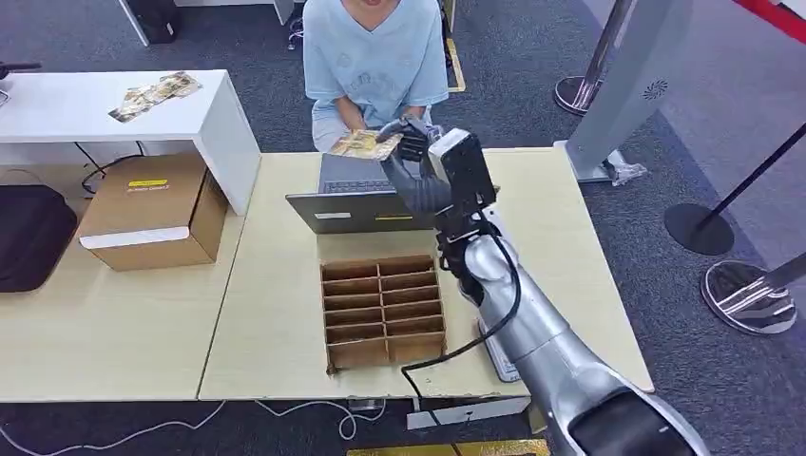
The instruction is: Pass the card to the sensor for recognition and then transmit it.
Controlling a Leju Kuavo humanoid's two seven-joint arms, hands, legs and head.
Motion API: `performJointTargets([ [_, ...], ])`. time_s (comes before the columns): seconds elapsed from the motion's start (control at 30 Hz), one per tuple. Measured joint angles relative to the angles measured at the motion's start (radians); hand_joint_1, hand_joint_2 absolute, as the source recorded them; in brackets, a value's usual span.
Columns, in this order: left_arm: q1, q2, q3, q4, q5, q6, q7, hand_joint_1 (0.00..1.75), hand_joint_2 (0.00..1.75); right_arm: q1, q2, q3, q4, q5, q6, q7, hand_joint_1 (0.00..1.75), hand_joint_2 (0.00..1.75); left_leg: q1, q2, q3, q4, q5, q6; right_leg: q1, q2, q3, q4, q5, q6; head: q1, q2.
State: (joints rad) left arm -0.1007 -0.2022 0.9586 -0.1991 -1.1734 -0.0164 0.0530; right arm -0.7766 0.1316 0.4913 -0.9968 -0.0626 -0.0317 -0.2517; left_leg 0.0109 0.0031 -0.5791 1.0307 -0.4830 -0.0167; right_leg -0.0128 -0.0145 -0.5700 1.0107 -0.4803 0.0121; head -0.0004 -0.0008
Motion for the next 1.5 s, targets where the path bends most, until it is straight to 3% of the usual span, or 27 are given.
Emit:
performJointTargets([
  [0.17, -0.007, 0.0, 0.0, 0.0, -0.003, 0.0, 0.004, 0.0, 0.0, -0.075, 0.028, 0.007, 0.055, 0.007, -0.008, 0.038, 1.75, 1.75, 0.0, 0.0, 0.0, 0.0, 0.001, -0.001, 0.0, 0.0, 0.0, 0.0, 0.0, 0.0, 0.0, 0.0],
  [0.7, -0.029, -0.006, -0.006, 0.0, -0.024, -0.003, 0.034, 0.0, 0.0, -0.28, 0.108, 0.02, 0.356, 0.108, -0.145, 0.148, 1.75, 1.75, 0.0, 0.0, 0.0, 0.0, 0.001, -0.001, 0.0, 0.001, 0.0, 0.001, 0.001, -0.001, 0.0, 0.0],
  [1.13, -0.036, -0.013, -0.015, 0.0, -0.024, -0.003, 0.043, 0.0, 0.0, -0.351, 0.132, 0.024, 0.503, 0.143, -0.178, 0.195, 1.75, 1.75, 0.0, 0.0, 0.0, 0.0, 0.001, -0.001, 0.0, 0.001, -0.001, 0.001, 0.001, -0.001, 0.0, 0.0],
  [1.5, -0.044, -0.014, -0.019, 0.0, -0.029, -0.014, 0.051, 0.0, 0.0, -0.373, 0.132, 0.019, 0.55, 0.141, -0.179, 0.19, 1.75, 1.75, 0.0, 0.0, 0.0, 0.0, 0.001, -0.002, 0.0, 0.001, -0.001, 0.001, 0.001, -0.001, 0.0, 0.0],
])
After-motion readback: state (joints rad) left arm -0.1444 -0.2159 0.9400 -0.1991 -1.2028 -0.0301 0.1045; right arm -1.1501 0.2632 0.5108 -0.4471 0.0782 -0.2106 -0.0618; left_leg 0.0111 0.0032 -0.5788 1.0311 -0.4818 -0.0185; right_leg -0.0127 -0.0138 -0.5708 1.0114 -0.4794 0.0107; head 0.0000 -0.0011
